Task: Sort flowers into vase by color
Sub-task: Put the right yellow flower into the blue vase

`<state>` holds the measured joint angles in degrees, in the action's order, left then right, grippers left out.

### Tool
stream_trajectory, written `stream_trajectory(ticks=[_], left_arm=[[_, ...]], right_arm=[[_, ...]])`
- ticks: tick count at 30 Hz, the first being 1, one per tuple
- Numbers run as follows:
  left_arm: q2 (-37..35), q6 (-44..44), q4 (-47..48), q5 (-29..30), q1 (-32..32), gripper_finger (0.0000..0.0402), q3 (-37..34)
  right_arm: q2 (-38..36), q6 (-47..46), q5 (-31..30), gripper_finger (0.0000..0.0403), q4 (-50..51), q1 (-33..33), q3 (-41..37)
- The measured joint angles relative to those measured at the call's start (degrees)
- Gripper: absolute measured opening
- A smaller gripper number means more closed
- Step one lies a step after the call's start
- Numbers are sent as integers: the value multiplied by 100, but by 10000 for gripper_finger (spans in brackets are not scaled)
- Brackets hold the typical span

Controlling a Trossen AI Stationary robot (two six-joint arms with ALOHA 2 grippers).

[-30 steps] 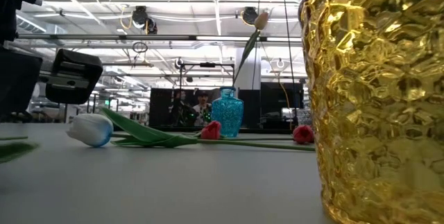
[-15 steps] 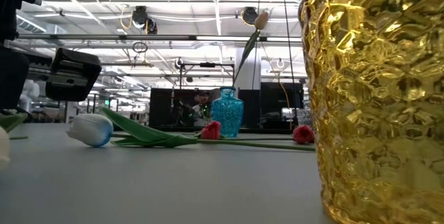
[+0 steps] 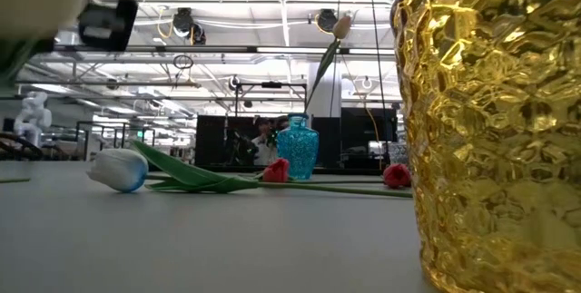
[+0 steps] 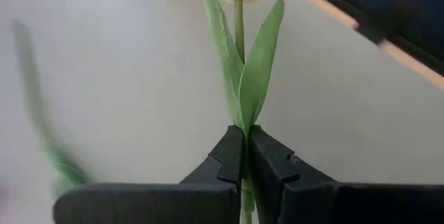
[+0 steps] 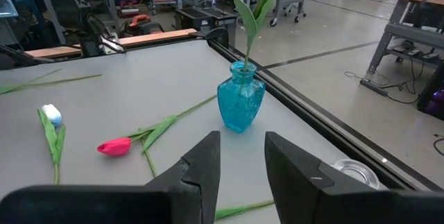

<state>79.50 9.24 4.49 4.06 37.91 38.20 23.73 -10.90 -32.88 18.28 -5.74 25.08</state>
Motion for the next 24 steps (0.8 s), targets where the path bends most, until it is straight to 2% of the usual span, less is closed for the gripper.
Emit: stream_trajectory(ticks=[5,9,16,24], left_arm=[[-650,407,-43,546,-57,17,2],[-1076,644,-249,911,-334,17,9],[-1377,781,-890,1242,-1188,17,9],[-1396,993,-2034,1259,-2270,17,9]], right_arm=[[2,0,-1,105,-1,2,0],[2,0,-2,105,0,2,0],[2,0,-1,105,1,2,0],[1,0,-1,105,2,1,0]])
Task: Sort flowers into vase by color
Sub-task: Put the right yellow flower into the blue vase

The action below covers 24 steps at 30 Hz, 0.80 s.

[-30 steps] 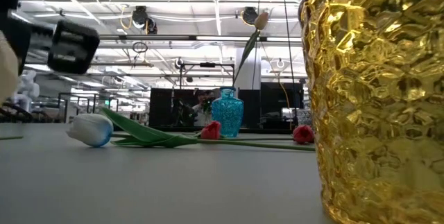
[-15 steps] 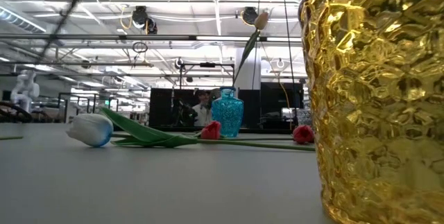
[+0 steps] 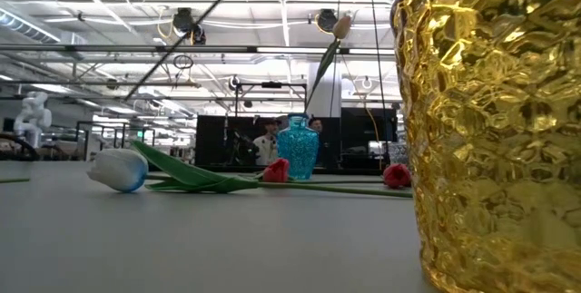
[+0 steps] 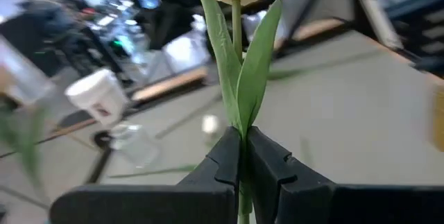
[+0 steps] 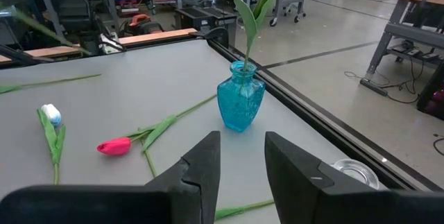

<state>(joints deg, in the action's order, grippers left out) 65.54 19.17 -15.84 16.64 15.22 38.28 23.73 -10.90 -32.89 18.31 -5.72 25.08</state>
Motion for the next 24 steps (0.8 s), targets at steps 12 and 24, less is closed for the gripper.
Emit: stream_trajectory(ticks=[12,24], left_arm=[[0,73,-1061,-535,-1229,17,0],[0,78,-1964,-1085,-2034,17,0]], right_arm=[[1,0,1,105,0,1,0],[-1,0,-1,105,0,-1,0]])
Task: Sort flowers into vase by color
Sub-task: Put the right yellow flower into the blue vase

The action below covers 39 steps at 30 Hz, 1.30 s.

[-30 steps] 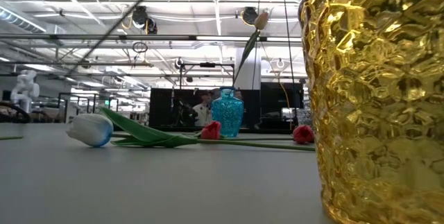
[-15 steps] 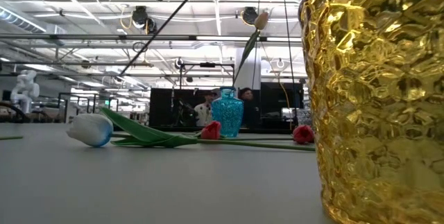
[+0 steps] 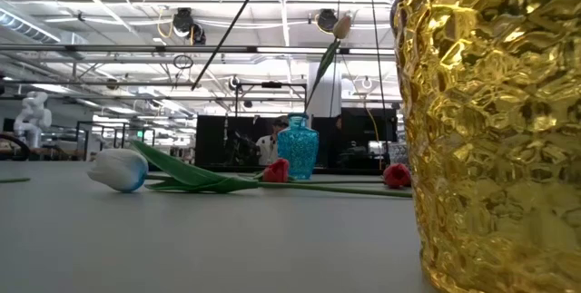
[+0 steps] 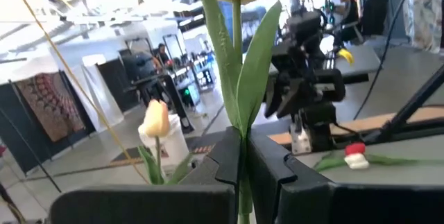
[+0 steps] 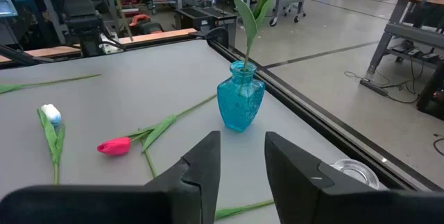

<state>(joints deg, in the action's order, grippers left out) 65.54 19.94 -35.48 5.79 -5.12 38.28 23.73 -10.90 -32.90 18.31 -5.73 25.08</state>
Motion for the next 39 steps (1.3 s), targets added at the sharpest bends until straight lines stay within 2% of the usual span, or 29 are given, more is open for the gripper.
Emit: stream_trajectory(ticks=[8,14,20,26,30,33,39], left_arm=[[0,-8,-202,-652,-578,17,-15],[0,-312,-778,-1356,-901,17,-273],[0,-313,-1180,-1733,-1149,17,-463],[0,-459,-1741,-2492,-1528,17,-553],[0,-467,-1856,-2683,-1868,17,-557],[8,-616,-1923,-2829,-2157,17,-559],[395,-1256,-2866,-3137,-2854,17,-560]], right_arm=[[2,0,2,105,0,2,0],[0,0,2,105,-1,2,0],[2,0,2,105,-2,1,0],[2,-262,2,105,-7,1,0],[0,-798,2,105,-51,1,0],[2,-851,1,105,-52,2,0],[90,-962,-3,105,-89,2,0]])
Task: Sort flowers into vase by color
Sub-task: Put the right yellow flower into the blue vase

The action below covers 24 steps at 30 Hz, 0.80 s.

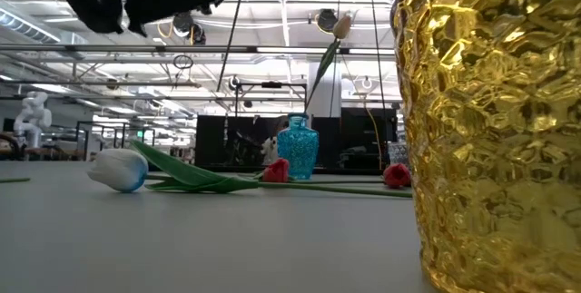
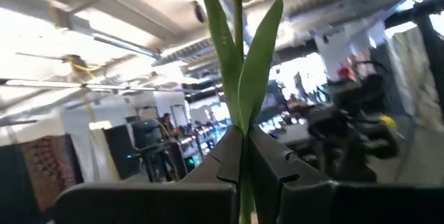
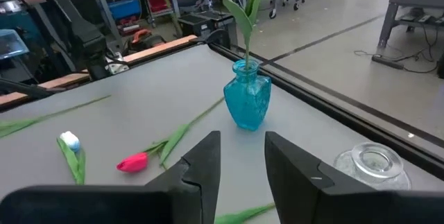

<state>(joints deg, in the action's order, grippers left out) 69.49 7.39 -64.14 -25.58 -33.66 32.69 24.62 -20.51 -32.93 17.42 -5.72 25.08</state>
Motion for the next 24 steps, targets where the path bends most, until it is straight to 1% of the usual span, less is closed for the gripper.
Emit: stream_trajectory(ticks=[3,6,8,13,17,20,24], left_arm=[[337,-542,-370,-175,-338,17,38],[635,-949,-388,-572,-585,17,219],[792,-1123,-389,-736,-698,17,355],[1100,-1149,-278,-918,-806,17,750],[1391,-1148,-284,-1012,-805,17,1116],[1644,-1155,-291,-1027,-780,17,1377],[2046,-1164,-351,-1032,-713,17,1685]], right_arm=[[85,4,-3,105,-13,-2,0],[199,9,-22,105,-14,0,0],[281,0,-36,105,-31,-2,0],[541,15,-57,105,-355,0,0],[759,15,-58,105,-410,-1,0],[925,15,-57,105,-471,0,0],[1153,68,-52,105,-830,-2,0]])
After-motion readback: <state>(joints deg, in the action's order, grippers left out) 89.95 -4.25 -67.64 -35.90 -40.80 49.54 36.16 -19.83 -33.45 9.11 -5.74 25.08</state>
